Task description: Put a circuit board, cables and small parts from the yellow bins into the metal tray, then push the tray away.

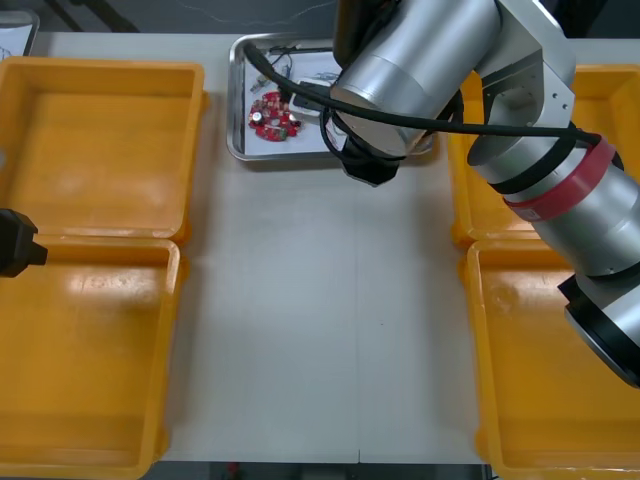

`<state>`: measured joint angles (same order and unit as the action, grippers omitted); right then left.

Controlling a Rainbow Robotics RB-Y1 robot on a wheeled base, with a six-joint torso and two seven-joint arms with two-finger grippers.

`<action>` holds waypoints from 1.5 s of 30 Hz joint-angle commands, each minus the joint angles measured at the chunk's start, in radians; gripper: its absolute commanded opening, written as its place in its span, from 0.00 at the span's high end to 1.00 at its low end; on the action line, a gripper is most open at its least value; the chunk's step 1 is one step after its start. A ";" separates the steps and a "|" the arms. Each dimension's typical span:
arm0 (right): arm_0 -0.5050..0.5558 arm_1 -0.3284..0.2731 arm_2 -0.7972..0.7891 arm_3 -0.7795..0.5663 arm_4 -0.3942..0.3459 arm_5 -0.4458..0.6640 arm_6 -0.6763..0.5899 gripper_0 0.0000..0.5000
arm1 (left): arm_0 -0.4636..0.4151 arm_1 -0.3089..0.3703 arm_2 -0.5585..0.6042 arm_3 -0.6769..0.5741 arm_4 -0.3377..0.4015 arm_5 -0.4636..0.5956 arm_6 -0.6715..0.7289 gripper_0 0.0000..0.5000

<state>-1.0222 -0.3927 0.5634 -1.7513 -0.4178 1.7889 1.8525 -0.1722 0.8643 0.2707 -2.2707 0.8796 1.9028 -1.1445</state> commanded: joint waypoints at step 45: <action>0.780 -0.482 -0.904 -0.507 -0.506 0.131 -0.616 0.00 | 0.020 -0.013 0.033 -0.029 0.007 0.009 -0.077 0.00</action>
<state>-0.2768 -0.8197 -0.3021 -2.2218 -0.9123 1.9167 1.2717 -0.1712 0.8640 0.2709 -2.2721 0.8799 1.9032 -1.1445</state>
